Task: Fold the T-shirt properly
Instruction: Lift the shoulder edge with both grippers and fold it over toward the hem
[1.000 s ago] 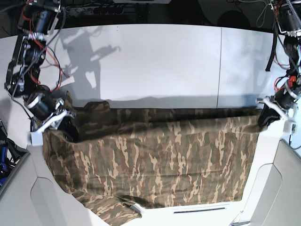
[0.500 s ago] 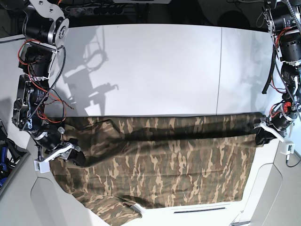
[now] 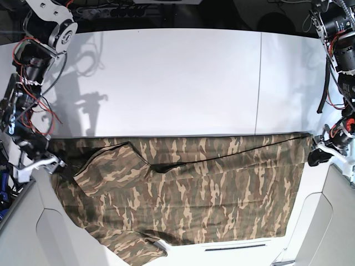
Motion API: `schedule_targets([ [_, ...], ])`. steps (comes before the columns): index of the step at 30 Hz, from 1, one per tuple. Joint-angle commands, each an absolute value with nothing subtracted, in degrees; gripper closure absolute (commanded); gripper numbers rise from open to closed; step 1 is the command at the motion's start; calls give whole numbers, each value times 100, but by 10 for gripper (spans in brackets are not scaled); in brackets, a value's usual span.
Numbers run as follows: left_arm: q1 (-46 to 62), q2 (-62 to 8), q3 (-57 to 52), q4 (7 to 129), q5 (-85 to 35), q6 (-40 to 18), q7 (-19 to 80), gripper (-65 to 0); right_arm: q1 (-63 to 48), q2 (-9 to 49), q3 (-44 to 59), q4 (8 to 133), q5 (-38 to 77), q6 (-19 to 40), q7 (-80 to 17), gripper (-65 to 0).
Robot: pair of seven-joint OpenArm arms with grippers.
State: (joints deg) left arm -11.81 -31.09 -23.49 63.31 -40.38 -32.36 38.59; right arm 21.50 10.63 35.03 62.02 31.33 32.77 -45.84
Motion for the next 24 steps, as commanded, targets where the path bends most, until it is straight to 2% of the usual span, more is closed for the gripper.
schedule_targets([
  [1,-1219,-3234,-2497,6403,-4145,-3256,3756,-296,2206,1146,3605,6316,3293,3321,-4493,-401],
  [6,-958,-3216,-2845,6375,-4305,-3258,3732,-441,1876,1273,4077,6316,3363,3288,-4287,-401],
  [15,-843,-2941,-2847,5817,-4099,-3258,3225,-443,1649,1424,4108,6309,3232,3135,-3839,-401],
  [24,-886,-2473,-2792,5564,-3828,-3256,2939,-442,1649,1409,3454,5850,3059,2978,-3400,-401],
])
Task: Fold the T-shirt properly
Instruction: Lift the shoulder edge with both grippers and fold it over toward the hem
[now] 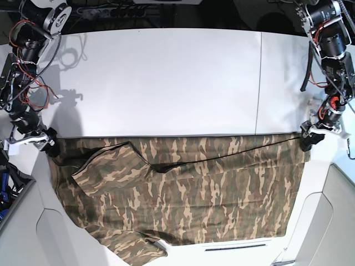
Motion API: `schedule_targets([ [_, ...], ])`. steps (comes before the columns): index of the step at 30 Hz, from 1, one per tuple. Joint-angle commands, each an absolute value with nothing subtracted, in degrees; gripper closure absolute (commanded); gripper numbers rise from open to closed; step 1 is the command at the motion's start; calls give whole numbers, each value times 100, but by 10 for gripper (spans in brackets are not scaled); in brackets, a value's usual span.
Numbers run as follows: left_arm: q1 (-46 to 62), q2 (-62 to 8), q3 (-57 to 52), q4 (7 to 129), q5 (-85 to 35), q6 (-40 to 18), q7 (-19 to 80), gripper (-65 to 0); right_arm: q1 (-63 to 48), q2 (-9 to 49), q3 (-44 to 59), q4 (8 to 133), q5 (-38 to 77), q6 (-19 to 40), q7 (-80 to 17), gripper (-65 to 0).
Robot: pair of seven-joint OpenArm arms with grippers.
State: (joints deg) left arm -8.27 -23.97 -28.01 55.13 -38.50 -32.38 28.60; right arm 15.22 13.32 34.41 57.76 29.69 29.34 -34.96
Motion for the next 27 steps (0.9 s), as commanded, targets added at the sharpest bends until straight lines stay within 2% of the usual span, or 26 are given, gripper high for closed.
schedule_targets([
  [1,-886,-2412,-2762,5561,-3828,-3256,2936,-442,1649,1409,3367,5767,3057,2978,-3273,-401],
  [7,-891,-2244,-2458,5561,-3741,-3256,2816,-440,1682,1262,3094,5502,3039,2976,-2952,-401],
  [9,-902,-2241,-2351,5561,-3732,-3256,2783,-402,1680,1173,3094,5489,3022,2978,-2910,-395],
  [11,-941,-2239,-2265,5561,-3686,-3256,2781,-270,1680,1100,3094,5489,2926,2976,-2888,-313],
  [14,-1050,-2239,-2228,5564,-3520,-3258,2781,-36,1682,1072,3094,5489,2882,2985,-2840,-121],
  [15,-1103,-2241,-2228,5564,-3483,-3256,2788,0,1684,1074,3094,5489,2884,3006,-2838,-60],
  [16,-1160,-2250,-2231,5564,-3481,-3256,2842,0,1699,1076,3094,5492,2884,3072,-2829,0],
  [19,-1341,-2303,-2231,5590,-3492,-3315,3074,0,1752,1076,3103,5509,2886,3306,-2956,0],
  [27,-1149,-2521,-2231,6388,-3817,-3649,3658,0,1590,1151,3116,6407,3061,3301,-3979,0],
])
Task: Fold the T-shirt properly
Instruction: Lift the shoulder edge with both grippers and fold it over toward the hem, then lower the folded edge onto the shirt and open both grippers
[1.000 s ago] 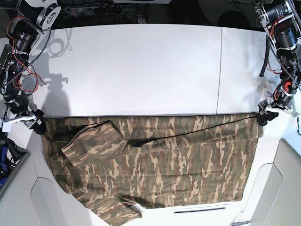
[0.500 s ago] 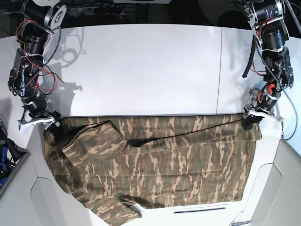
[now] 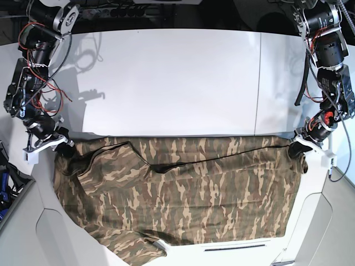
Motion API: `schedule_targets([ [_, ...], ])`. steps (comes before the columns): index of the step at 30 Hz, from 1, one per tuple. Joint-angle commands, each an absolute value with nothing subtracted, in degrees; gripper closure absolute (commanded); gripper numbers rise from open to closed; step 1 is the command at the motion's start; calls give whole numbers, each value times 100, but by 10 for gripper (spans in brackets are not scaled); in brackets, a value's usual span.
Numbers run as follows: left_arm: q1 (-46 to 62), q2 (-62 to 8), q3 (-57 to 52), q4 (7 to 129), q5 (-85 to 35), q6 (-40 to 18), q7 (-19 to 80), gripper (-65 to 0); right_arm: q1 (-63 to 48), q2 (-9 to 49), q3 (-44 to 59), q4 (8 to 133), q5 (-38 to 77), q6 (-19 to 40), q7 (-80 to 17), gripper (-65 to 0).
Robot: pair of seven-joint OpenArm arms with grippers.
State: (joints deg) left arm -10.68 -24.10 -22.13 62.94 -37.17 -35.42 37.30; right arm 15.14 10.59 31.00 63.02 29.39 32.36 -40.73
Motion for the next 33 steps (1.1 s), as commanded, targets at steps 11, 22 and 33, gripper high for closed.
schedule_targets([
  [11,128,-2604,-2392,8025,-3927,-3621,3903,0,242,1472,3153,7776,3798,3301,-4407,0],
  [22,1774,-2602,-3046,9614,-4392,-3669,4296,0,-1256,1557,3629,8705,4692,3332,-4737,0],
  [33,3030,-2458,-3081,10556,-4388,-3667,4313,0,-2180,1555,3896,9290,5004,3332,-5024,0],
])
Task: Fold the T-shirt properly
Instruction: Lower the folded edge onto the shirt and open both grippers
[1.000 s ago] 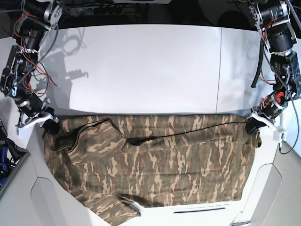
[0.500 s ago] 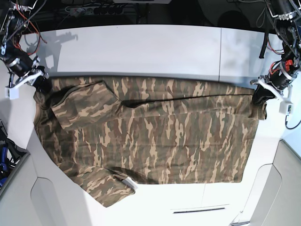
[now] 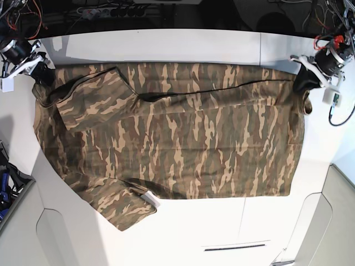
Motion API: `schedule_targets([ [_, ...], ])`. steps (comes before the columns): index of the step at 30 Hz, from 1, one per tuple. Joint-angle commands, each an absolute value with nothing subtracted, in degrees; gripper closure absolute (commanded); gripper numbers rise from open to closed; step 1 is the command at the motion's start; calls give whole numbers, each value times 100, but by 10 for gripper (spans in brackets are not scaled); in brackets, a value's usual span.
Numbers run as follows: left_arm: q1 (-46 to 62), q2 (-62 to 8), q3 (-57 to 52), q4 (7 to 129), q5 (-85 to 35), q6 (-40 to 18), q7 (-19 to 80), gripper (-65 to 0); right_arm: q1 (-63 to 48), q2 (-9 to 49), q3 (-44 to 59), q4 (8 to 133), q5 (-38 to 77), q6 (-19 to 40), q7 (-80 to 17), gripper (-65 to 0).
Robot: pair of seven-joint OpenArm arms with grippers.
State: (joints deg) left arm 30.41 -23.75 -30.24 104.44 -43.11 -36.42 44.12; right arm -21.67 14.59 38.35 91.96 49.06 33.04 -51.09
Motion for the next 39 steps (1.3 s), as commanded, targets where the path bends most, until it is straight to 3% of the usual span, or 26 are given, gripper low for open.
schedule_targets([
  [1,3089,-2432,-3096,10597,-4386,-3667,4313,0,-2235,1555,3922,9290,4995,3332,-5043,0],
  [19,3476,-1999,-3876,10962,-4713,-3970,4678,-11,-2447,1555,4222,9290,5096,3328,-5317,0],
  [22,3479,-1999,-3876,10960,-4713,-3968,4703,-159,-2447,1555,4222,9290,5026,3328,-5315,-230],
  [24,3476,-1999,-3887,10960,-4709,-3968,4705,-195,-2445,1557,4230,9290,4987,3326,-5310,-332],
  [31,3411,-2003,-4403,10960,-4812,-3970,4692,-195,-2261,1577,4877,9290,5000,3326,-5251,-345],
  [39,2821,-2025,-4803,10960,-5033,-3968,4700,-196,-1597,2206,5151,9288,4805,3321,-5098,-345],
])
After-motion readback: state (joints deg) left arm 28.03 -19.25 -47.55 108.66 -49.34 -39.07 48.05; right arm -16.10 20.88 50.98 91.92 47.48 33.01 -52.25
